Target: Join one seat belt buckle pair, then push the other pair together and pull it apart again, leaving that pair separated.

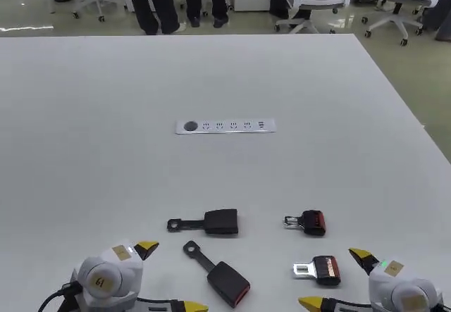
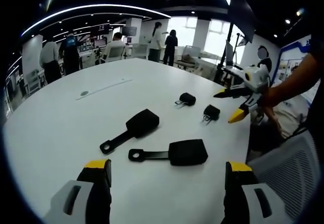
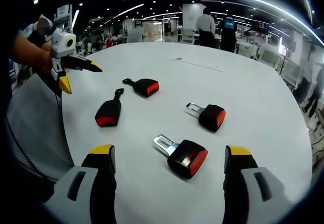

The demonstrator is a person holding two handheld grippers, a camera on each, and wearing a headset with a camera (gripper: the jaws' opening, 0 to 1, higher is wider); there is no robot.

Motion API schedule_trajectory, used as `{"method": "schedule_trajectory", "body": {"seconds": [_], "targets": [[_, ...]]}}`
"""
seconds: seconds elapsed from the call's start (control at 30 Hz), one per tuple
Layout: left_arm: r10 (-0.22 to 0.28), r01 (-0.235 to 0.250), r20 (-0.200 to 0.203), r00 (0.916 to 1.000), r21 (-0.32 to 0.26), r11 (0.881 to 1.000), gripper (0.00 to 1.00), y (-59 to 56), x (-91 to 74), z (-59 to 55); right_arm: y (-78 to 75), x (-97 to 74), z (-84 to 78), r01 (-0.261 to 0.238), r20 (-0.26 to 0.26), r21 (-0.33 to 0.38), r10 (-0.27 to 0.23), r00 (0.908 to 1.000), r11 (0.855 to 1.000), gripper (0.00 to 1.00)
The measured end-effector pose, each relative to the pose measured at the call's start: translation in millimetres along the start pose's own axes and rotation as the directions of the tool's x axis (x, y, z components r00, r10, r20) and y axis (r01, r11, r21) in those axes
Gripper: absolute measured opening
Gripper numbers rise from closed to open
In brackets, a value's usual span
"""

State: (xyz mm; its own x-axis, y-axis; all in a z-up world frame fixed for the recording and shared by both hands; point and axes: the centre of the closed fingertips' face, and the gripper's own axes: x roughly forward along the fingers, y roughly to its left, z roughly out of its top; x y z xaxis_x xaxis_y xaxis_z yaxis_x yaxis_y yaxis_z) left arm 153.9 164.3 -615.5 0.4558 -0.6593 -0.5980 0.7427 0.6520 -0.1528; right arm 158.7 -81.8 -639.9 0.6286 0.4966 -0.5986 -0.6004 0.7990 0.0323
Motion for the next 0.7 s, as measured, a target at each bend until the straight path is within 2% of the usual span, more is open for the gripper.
{"method": "schedule_trajectory", "body": {"seconds": [0.23,0.4,0.47,0.7], "targets": [[-0.031,0.032,-0.023,0.9992,0.029,0.999,0.94,-1.8,9.1,0.2,3.1,3.6,-1.4,-0.031,-0.030,-0.021,0.030,0.9991,0.999,0.86],[-0.049,0.052,-0.046,0.9977,0.061,0.997,0.93,0.5,18.1,-5.0,-3.4,10.2,-8.2,-0.062,-0.050,-0.035,0.060,0.9969,0.997,0.84],[-0.066,0.069,-0.049,0.9966,0.066,0.995,0.93,-1.5,21.7,-4.1,-0.8,12.1,-8.9,-0.071,-0.055,-0.041,0.069,0.9961,0.997,0.84],[-0.104,0.118,-0.109,0.9886,0.138,0.983,0.92,-6.2,31.7,-6.4,-7.9,16.8,-9.6,-0.118,-0.081,-0.069,0.113,0.9903,0.991,0.83]]}}
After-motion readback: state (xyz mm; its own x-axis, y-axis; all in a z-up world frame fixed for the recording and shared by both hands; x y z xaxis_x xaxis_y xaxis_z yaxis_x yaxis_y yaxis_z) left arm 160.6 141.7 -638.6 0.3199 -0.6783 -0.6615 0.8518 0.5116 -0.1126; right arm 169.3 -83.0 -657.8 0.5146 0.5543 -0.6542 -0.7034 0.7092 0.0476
